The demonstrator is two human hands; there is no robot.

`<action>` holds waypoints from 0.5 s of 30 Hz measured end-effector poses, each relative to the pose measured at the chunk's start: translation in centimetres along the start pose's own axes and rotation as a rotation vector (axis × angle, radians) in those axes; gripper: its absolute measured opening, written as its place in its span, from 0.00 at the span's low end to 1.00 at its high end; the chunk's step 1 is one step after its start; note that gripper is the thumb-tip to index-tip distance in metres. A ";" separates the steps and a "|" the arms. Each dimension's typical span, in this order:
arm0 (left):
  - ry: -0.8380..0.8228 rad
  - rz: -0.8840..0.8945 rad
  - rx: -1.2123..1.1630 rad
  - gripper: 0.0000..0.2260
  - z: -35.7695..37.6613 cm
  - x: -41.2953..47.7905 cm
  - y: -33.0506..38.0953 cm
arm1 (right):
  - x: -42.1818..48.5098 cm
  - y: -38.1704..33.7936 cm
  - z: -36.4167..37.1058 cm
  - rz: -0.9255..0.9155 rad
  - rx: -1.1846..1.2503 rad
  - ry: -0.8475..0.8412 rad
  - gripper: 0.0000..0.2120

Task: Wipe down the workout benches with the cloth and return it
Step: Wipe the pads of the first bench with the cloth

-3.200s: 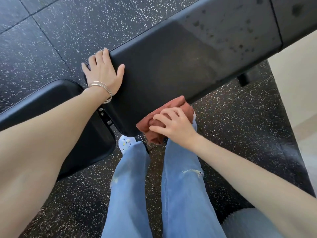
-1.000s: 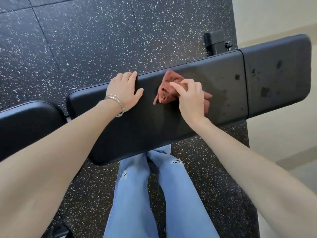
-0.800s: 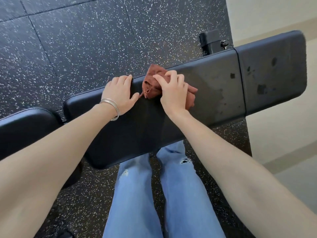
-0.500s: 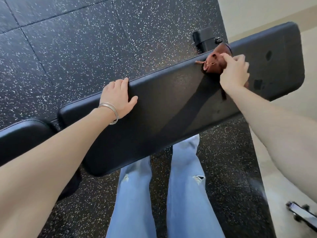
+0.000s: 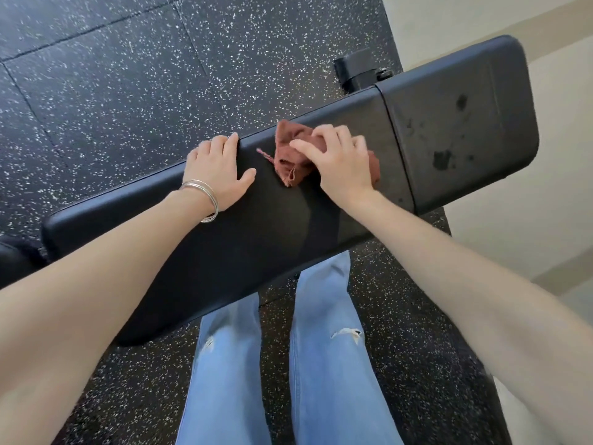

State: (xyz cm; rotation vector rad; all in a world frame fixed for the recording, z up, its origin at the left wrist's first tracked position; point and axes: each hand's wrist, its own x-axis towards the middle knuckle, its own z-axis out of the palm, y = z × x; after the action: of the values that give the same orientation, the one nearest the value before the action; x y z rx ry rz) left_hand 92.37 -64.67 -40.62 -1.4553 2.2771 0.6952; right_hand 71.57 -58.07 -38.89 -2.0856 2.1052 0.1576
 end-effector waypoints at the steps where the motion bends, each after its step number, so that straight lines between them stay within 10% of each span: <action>1: 0.006 -0.003 0.003 0.31 0.0 0.3 0.6 | 0.8 1.6 -0.1 0.029 -0.014 0.004 0.27; 6: 0.023 -0.003 0.010 0.31 0.0 2.1 3.8 | 5.2 9.4 -0.5 0.321 0.023 -0.008 0.31; 15: 0.028 -0.062 0.010 0.32 0.0 4.3 8.3 | -7.8 9.1 1.6 0.139 0.030 0.013 0.29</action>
State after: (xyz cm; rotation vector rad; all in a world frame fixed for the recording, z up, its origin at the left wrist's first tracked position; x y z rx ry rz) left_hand 83.02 -64.88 -41.11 -1.5336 2.2423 0.6475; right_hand 62.55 -50.02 -39.38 -1.9283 2.2464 0.1298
